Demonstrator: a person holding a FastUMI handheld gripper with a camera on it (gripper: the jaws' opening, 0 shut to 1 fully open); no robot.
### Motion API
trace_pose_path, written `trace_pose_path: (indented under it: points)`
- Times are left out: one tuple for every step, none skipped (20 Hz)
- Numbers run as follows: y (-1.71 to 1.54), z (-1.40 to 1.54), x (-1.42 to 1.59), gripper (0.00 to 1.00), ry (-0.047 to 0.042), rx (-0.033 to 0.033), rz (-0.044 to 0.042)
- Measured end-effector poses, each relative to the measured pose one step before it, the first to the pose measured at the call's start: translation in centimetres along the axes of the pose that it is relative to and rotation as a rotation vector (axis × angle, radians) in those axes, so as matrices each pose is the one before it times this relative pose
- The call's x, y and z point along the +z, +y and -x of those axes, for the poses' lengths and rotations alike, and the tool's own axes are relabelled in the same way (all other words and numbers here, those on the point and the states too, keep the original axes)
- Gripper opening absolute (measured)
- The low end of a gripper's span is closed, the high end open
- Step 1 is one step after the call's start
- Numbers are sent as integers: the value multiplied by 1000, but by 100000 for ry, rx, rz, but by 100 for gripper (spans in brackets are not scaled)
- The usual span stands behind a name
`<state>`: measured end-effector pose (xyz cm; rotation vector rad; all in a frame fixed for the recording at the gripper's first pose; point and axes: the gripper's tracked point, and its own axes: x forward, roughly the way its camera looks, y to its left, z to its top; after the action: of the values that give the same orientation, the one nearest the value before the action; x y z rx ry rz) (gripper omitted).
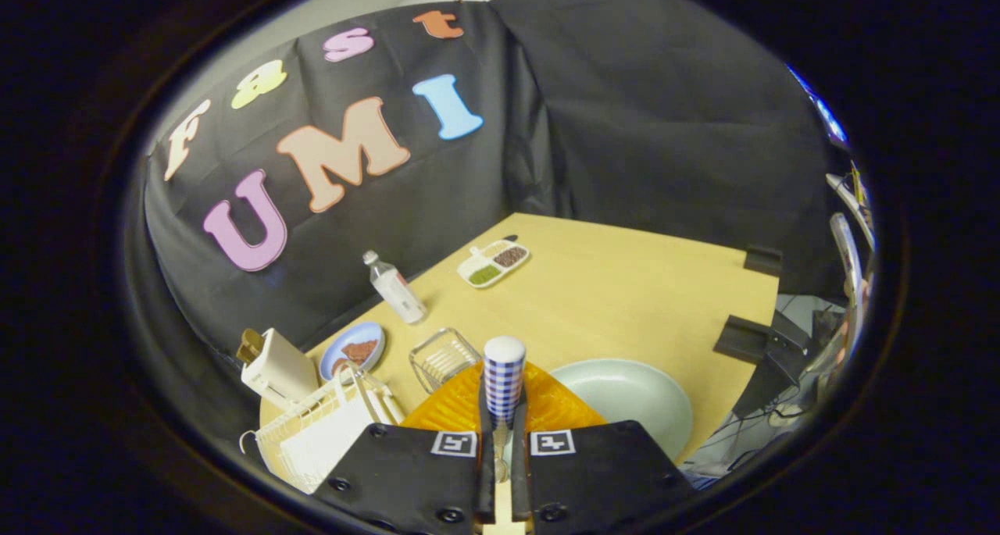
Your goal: Take the plate from the dish rack, then take the spoon from the basket and place it into the plate.
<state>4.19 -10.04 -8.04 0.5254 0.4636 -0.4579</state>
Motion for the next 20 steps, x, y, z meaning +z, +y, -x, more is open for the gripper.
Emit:
trace_pose_path:
  points:
    - [-372, -460, -579, 11, 1827, -373, -930]
    - [-266, -406, -444, 11, 1531, -373, -1356]
    - [-423, -536, -390, 11, 1383, -385, -892]
    - [-497, -463, -395, 11, 1567, -1186, -546]
    - [-460, -359, -154, 11, 1071, -325, -724]
    - [128, -205, 130, 11, 220, 1223, -1909]
    - [-108, -355, 109, 11, 186, 391, -798]
    - [-411, -249, -133, 11, 640, -213, -466]
    - [-222, -242, 53, 11, 303, 108, -483]
    - [-207, -174, 77, 11, 388, -333, -28]
    - [-525, -426, 67, 12, 370, -1270, 523]
    - [-215, -234, 74, 13, 84, -504, 335]
    - [-281, -150, 118, 13, -152, -725, 339]
    - [-841, -414, -147, 13, 566, -3225, 2399]
    - [-1360, -312, -249, 14, 1875, -4993, 4095]
    - [-530, -567, -147, 15, 716, -1922, 2167]
    - [485, -625, 187, 16, -656, 1436, -606]
    - [593, -503, -5, 16, -319, 1817, -563]
    - [-180, -324, -163, 16, 120, 10, 770]
    - [-675, -334, -136, 17, 72, -1761, 1411]
